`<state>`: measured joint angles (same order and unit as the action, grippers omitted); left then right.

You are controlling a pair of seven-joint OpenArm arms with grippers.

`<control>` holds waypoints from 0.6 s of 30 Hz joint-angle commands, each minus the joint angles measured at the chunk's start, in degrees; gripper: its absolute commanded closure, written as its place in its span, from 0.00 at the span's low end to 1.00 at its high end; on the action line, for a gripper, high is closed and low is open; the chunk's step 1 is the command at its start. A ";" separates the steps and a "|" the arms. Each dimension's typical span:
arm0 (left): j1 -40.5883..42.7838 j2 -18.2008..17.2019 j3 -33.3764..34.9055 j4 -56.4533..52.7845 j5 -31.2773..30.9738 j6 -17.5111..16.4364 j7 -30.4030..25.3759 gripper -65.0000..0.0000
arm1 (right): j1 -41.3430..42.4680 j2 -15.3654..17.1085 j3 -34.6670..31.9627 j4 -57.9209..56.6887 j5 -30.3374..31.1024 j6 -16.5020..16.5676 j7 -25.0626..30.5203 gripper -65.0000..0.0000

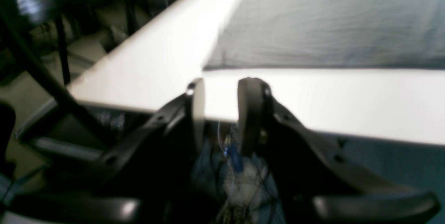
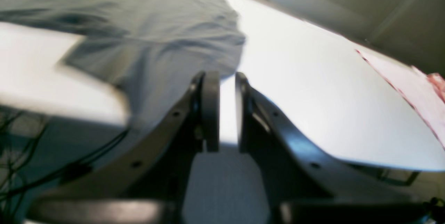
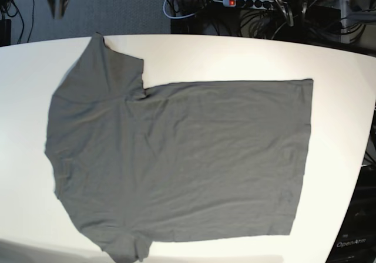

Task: Fold the T-shirt properly
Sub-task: 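Move both grippers down toward the shirt's shoulder corners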

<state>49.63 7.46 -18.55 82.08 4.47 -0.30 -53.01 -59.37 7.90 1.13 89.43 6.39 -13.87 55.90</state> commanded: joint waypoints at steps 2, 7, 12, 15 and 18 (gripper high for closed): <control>-0.62 -0.12 -0.31 4.55 -0.73 0.16 3.48 0.71 | 1.04 1.46 -0.03 4.77 -0.63 0.20 -6.10 0.83; -2.02 -0.12 -0.22 10.36 -1.00 0.16 14.90 0.71 | 6.76 4.36 -2.05 11.01 -0.28 0.29 -22.71 0.82; -4.75 -0.21 -0.40 14.49 -3.11 -0.72 24.66 0.71 | 9.75 5.51 -2.22 15.93 13.08 9.52 -34.05 0.77; -7.12 -1.79 -0.66 17.56 -5.74 -6.34 34.16 0.71 | 10.28 6.30 -0.20 18.31 23.19 16.90 -40.38 0.72; -8.88 -3.64 -2.42 21.17 -9.79 -11.18 43.12 0.71 | 12.30 7.70 0.59 20.59 29.87 17.78 -46.71 0.69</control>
<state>40.12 4.38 -20.43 102.21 -5.15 -12.25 -7.49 -46.72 14.94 1.48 108.92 36.69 2.94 7.33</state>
